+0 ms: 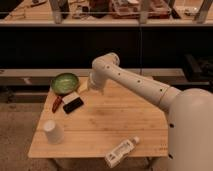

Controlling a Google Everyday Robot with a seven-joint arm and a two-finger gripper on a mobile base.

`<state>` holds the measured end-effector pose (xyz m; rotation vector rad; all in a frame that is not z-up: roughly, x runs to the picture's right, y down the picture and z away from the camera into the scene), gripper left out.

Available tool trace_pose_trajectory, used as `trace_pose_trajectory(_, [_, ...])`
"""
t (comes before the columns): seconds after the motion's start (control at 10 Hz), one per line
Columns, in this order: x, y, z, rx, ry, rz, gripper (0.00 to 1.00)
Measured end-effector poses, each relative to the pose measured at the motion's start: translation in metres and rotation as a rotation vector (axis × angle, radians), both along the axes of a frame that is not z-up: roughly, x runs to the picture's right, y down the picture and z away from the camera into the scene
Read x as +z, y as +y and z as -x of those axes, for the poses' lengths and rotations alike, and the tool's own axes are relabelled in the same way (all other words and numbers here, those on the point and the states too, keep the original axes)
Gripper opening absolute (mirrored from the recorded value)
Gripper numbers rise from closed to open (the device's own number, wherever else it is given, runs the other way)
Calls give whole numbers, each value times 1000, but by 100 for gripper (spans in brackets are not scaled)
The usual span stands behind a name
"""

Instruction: Pick up the ceramic bowl

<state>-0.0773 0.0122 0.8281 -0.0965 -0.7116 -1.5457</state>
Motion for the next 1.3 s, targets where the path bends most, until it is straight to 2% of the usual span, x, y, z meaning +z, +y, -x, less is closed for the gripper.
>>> trace_pose_trajectory(0.4, [0, 0, 0, 0, 0, 0, 80])
trace_pose_trajectory(0.5, [0, -1, 0, 1, 0, 0, 76])
trace_pose_trajectory(0.6, [1, -4, -1, 6, 3, 3, 70])
trace_pose_trajectory(0.7, [4, -9, 4, 6, -1, 11, 58])
trace_pose_trajectory(0.8, [8, -13, 17, 5, -14, -2, 47])
trace_pose_trajectory(1.0, [8, -13, 31, 3, -9, 0, 45])
trace_pose_trajectory(1.3, [7, -25, 27, -8, 0, -2, 45])
